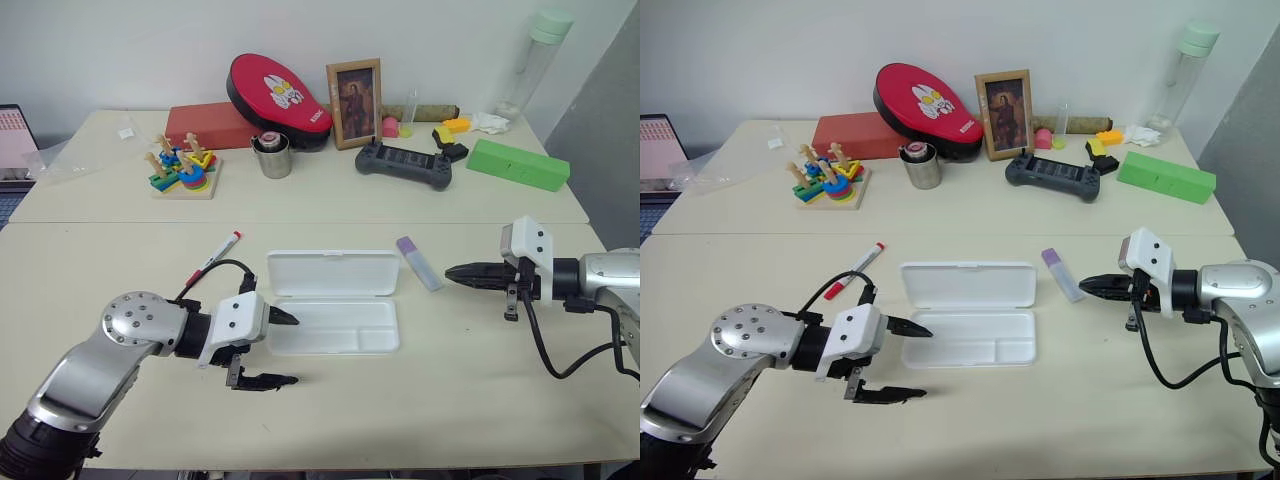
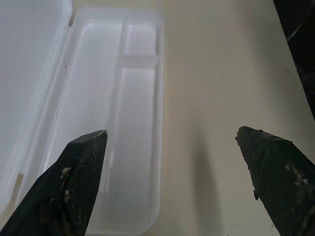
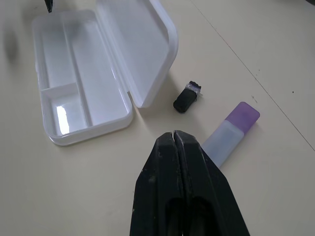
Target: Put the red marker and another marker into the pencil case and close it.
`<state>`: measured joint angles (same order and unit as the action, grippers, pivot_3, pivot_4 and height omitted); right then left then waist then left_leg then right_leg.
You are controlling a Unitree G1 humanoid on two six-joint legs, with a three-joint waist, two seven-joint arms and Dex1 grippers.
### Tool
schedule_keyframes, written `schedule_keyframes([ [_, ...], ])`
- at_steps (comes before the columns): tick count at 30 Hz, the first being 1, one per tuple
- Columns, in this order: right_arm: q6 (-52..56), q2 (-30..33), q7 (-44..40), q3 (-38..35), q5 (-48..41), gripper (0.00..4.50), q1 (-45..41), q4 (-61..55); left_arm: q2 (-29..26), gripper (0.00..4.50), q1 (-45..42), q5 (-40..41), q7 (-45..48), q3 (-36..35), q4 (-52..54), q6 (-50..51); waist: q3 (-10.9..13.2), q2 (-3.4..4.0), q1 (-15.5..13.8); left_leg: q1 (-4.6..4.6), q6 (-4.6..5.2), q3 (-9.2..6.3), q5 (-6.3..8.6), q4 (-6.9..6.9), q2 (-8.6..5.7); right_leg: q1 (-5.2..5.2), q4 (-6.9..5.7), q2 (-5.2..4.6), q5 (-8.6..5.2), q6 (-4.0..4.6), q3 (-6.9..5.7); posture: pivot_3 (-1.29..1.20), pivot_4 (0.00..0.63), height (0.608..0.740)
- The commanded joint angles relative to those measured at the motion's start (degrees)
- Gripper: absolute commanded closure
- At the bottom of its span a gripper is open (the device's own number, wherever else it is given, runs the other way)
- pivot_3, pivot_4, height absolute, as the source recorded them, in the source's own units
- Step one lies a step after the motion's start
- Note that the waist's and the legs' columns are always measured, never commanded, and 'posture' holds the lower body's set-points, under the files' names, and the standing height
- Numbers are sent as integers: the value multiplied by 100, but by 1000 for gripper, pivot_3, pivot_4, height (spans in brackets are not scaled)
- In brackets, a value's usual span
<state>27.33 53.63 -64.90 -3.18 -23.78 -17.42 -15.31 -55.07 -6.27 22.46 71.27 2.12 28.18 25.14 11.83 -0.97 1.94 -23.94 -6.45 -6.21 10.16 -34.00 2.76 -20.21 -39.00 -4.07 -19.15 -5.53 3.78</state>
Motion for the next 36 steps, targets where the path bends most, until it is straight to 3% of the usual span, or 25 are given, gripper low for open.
schedule_keyframes([
  [1,-71,32,-29,-58,-26,4500,-110,-54,-135,62,46,395,-173,-555,368,311,0,0,-1,0,0,0,0,0,0,0,0,0,0,0,0,0,150,740],
  [8,-94,2,-40,-19,-14,4500,-157,-9,-106,62,87,899,-701,-1281,564,949,0,0,0,0,0,0,0,0,0,0,0,0,0,0,0,0,150,740],
  [15,-103,-43,-76,24,-46,4500,-248,-13,283,62,420,1159,-1620,-2032,766,1344,0,0,1,0,0,0,0,0,0,0,2,0,0,0,1,0,150,740],
  [26,-99,-117,-121,75,-110,4500,-327,-82,927,62,1246,982,-2906,-2626,1138,1427,0,-1,-6,2,0,-1,0,-1,0,1,1,0,0,1,0,0,150,740],
  [36,-74,-58,-381,69,-331,4500,-505,-435,1060,62,1428,1115,-3398,-3006,904,1677,0,-1,-6,2,0,-1,0,-1,0,1,1,0,1,1,0,0,150,740],
])
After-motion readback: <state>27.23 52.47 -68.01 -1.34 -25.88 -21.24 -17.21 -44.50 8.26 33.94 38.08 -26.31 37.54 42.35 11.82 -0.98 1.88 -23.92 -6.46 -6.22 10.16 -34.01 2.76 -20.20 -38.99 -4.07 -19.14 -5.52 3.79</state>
